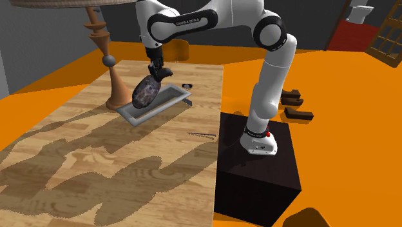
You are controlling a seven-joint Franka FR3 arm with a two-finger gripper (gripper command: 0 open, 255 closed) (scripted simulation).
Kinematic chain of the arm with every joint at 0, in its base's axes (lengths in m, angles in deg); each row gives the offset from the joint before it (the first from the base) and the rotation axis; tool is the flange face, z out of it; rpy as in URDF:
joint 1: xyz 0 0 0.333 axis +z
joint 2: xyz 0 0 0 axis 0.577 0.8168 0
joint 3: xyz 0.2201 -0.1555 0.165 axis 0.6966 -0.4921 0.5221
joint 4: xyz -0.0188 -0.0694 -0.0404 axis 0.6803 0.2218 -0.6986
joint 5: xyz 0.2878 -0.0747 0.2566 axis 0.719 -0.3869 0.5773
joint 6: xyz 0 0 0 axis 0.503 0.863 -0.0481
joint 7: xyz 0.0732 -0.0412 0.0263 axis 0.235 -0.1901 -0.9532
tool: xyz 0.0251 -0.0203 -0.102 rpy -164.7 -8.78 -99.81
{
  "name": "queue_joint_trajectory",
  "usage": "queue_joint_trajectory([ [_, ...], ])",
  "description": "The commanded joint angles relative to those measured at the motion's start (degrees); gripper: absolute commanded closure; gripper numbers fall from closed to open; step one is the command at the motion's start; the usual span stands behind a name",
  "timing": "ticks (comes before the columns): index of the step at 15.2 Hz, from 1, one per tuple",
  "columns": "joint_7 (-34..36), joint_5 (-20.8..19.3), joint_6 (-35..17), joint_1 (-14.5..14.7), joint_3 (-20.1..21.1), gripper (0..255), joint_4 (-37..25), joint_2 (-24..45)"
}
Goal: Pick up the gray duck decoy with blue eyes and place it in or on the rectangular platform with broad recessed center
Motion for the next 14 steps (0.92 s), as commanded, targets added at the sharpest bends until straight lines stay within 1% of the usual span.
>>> queue_joint_trajectory([
  [1, 0.08, 0.02, 2.98, 0.0, 0.01, 255, 1.55, 2.48],
  [8, 0.08, 0.02, 2.98, 0.03, -0.02, 255, 1.55, 2.48],
  [9, 0.04, 0.01, 2.92, 0.0, -0.05, 0, 1.89, 2.2],
  [14, 0.08, 0.02, 2.98, 0.03, -0.02, 0, 1.55, 2.48],
])
